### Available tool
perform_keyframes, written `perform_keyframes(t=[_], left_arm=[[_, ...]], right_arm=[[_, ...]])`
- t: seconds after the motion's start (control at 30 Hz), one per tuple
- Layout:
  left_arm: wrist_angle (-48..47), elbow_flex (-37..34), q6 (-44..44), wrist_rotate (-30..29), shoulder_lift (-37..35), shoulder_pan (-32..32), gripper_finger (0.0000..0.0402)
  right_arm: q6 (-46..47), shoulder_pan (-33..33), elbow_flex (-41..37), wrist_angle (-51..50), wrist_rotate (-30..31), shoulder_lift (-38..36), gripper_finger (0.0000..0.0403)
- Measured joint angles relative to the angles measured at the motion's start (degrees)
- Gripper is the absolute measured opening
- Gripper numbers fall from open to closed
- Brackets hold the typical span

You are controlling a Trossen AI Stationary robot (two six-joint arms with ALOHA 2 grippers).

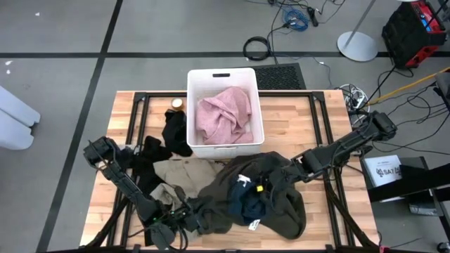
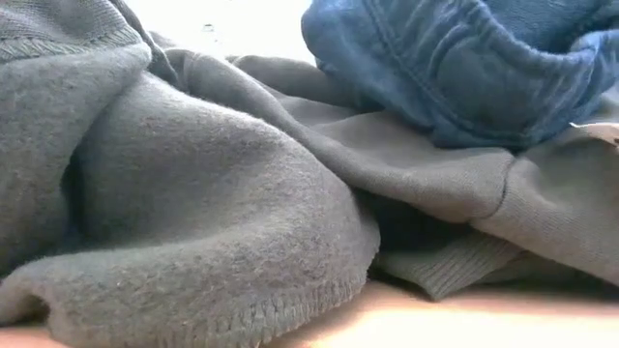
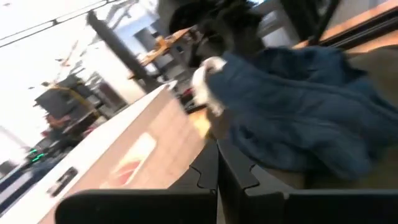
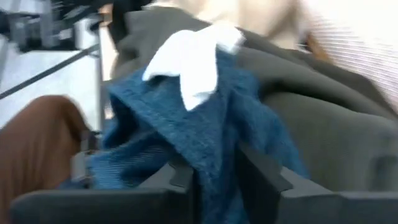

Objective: Fold laundry
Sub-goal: Fold the dark blue short pants

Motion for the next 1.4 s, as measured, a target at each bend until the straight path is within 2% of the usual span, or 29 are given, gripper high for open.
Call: perform_keyframes(t=[0.07, 0.17, 0.23, 0.5, 0.67, 0.87, 1.0, 1.13, 1.4], left_arm=[[0.0, 0.0, 0.0, 6.9, 0.0, 0.3, 0.0001], [-0.2, 0.0, -0.1, 20.6, 0.0, 1.5, 0.001], [-0.3, 0.0, -0.1, 26.4, 0.1, 2.8, 0.0021], [-9.4, 0.0, 0.2, 33.7, 0.4, 5.1, 0.0078], [-7.8, 0.0, 0.5, 41.4, 2.0, 7.6, 0.0143], [-2.9, 0.0, 0.7, 42.1, 2.1, 9.5, 0.0235], [1.4, 0.0, 6.7, 42.1, 2.1, 9.2, 0.0278], [1.4, 0.0, 7.5, 42.1, 2.1, 9.7, 0.0296], [0.1, 0.0, 4.3, 43.6, 2.1, 13.2, 0.0299]], right_arm=[[2.0, -0.4, 0.0, -2.2, 1.8, 0.0, 0.0116], [4.0, -0.9, 0.0, -5.6, 2.4, 0.0, 0.0145], [4.9, -0.9, 0.0, -7.0, 2.1, 0.0, 0.0161], [5.1, -0.9, 0.0, -7.2, 0.7, -0.2, 0.0189], [5.1, -0.9, 0.0, -7.1, 0.8, -0.2, 0.0188], [5.0, -0.9, 0.0, -7.1, 0.8, -0.2, 0.0188], [5.0, -0.9, 0.0, -7.1, 0.8, -0.2, 0.0188], [5.1, -0.9, 0.0, -7.1, 0.8, -0.2, 0.0187], [5.1, -0.9, 0.0, -7.1, 0.8, -0.2, 0.0187]])
